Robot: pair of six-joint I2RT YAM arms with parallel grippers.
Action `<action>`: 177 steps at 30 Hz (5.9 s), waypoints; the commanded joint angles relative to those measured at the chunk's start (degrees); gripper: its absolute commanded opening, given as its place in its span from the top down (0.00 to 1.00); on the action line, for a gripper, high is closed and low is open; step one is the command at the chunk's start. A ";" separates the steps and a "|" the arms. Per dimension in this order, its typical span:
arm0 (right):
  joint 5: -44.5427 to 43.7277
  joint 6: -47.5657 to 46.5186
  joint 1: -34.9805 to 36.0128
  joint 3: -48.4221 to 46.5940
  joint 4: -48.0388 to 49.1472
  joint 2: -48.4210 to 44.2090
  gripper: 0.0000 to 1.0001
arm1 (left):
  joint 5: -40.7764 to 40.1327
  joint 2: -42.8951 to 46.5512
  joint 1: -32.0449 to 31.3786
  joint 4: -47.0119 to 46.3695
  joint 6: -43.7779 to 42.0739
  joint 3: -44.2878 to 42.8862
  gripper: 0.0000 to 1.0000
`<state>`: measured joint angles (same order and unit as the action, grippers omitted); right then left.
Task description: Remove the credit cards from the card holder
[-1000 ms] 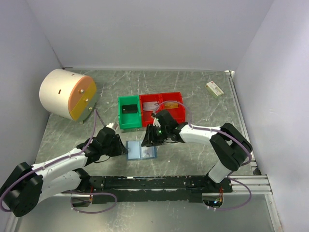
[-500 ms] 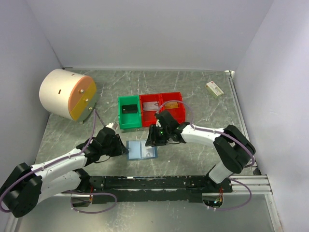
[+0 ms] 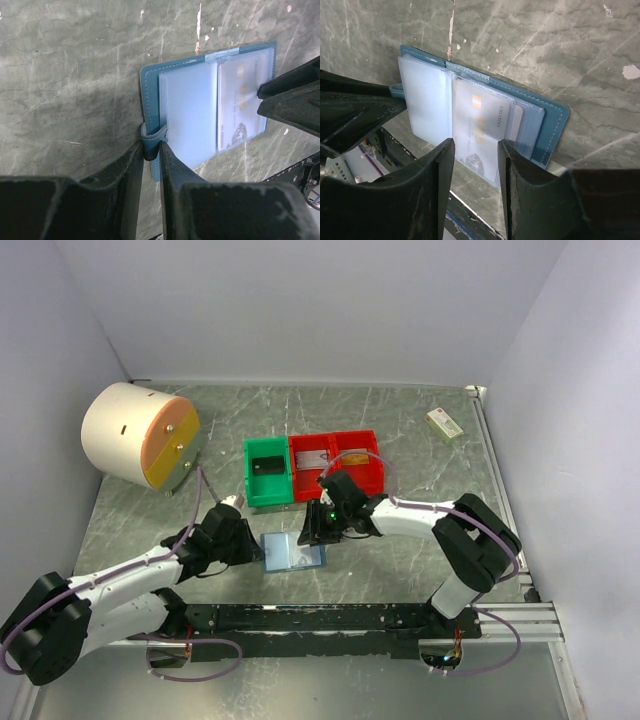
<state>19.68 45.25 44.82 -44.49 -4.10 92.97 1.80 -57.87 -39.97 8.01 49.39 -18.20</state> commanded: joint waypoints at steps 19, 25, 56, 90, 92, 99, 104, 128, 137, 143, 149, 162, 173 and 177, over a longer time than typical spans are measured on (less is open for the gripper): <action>-9.07 0.52 0.50 1.31 -6.59 -0.85 0.57 | -1.06 -0.81 -0.86 -0.52 -0.32 -1.51 0.73; -2.93 0.25 1.00 0.92 -2.67 1.45 0.61 | -0.19 -1.39 -0.99 -1.60 -0.58 -1.26 0.74; -8.45 -7.28 6.68 -12.54 -15.28 0.23 0.38 | -1.51 -1.02 -2.35 -1.55 1.09 -0.85 0.75; 2.75 7.91 2.35 6.13 13.72 3.90 0.74 | 4.06 1.75 -3.23 -6.30 0.25 -1.90 0.58; 3.43 8.64 1.53 7.51 15.28 4.02 0.76 | 3.96 0.75 -3.32 -5.71 -0.09 -2.38 0.62; 4.33 8.53 1.15 8.10 16.64 4.79 0.76 | 2.91 -1.10 -3.72 -3.70 -0.69 -3.19 0.70; 5.29 8.84 0.88 8.39 17.89 5.29 0.77 | -1.45 -2.76 -4.49 0.12 -0.37 -3.93 0.79; 8.45 8.80 0.24 6.33 20.16 6.58 1.00 | -7.67 -10.05 -7.56 2.16 1.05 -5.70 0.85; 9.41 4.76 -2.76 6.69 14.49 3.08 1.00 | -8.46 -8.76 -7.53 2.92 1.40 -5.61 0.85; 10.56 3.50 -3.46 6.50 12.80 2.65 1.00 | -8.00 -7.82 -7.58 2.25 1.80 -5.98 0.82; 10.68 3.90 -3.46 5.90 13.99 4.68 1.00 | -7.50 -1.62 -7.91 1.26 2.32 -7.67 0.67; 10.34 3.69 -3.51 4.95 13.91 5.67 1.00 | -0.94 -14.13 -8.61 -14.03 3.08 -7.87 0.71; 11.27 4.69 -3.54 4.59 15.80 5.08 1.00 | -10.49 -14.59 -9.74 1.16 4.11 -10.56 0.85; 12.64 5.71 -3.58 4.38 18.10 5.73 0.94 | -10.67 -14.60 -9.71 1.82 3.39 -10.89 0.86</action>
<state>31.70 50.35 41.67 -38.89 11.18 98.02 -6.59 -73.25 -49.30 7.35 52.99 -28.34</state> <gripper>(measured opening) 0.027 0.145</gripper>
